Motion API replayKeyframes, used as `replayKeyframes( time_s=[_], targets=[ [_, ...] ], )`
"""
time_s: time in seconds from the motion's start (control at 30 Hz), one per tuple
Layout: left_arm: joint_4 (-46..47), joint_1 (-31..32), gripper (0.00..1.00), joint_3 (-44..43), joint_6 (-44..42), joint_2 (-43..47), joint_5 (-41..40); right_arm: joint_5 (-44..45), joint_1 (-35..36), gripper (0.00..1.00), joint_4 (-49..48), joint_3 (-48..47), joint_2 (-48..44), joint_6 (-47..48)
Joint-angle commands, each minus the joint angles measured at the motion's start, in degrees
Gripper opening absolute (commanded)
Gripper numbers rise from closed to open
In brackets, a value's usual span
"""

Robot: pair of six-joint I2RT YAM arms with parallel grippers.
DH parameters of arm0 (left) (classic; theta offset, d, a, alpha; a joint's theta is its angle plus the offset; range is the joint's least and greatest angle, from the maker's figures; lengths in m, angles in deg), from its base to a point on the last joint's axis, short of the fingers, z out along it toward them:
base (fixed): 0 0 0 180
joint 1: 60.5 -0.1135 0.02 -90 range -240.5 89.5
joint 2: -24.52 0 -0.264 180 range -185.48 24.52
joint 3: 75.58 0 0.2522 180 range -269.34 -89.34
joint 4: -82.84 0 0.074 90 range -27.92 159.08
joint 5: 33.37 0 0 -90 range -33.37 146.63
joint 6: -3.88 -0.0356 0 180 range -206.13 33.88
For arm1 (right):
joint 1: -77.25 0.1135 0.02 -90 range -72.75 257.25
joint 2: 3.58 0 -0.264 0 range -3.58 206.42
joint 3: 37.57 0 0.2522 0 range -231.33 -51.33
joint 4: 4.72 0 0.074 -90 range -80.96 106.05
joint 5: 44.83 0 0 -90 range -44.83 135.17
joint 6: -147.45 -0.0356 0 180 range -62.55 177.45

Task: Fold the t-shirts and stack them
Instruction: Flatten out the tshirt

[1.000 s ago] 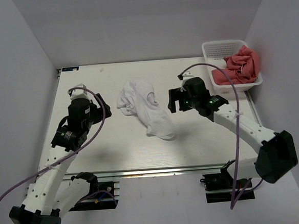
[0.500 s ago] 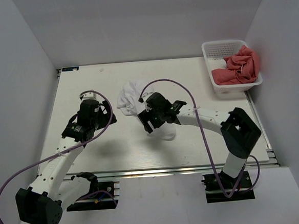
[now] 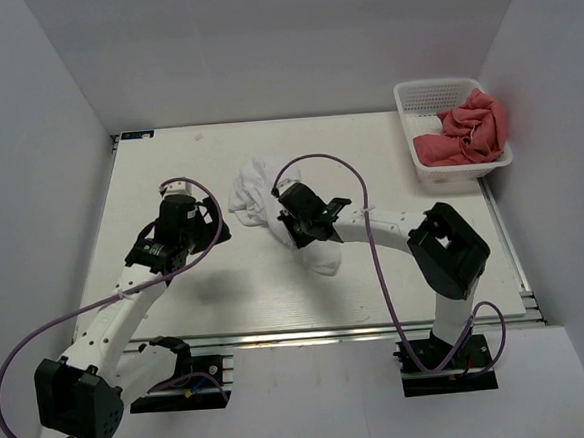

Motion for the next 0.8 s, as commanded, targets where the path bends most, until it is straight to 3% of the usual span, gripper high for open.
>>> replayKeyframes(
  time_s=[0.0,0.2,0.4,0.63,0.77],
  targets=[
    [4.4,-0.3,1.00,1.2,0.0,-1.5,2.2,4.4,-0.8,0.00,-4.8,-0.3,-7.8,-2.6],
    [9.4,0.2,1.00,-0.4,-2.1,-10.3,2.3,5.9,-6.8,0.00,-4.8,-1.1,-14.5,-5.2],
    [13.8,0.2,0.97,-7.0,-4.8,-23.2,7.3,0.2,-12.1,0.00,-2.5,-4.8,-14.5,-5.3],
    [19.7,0.2,0.90,-14.1,-9.4,-35.5,11.5,-6.0,-17.3,0.00,-1.6,-7.0,-13.5,-4.5],
    [17.1,0.2,0.79,-19.8,-9.4,-43.9,12.2,-9.3,-20.2,0.00,-0.7,-8.9,-12.5,-3.5]
  ],
)
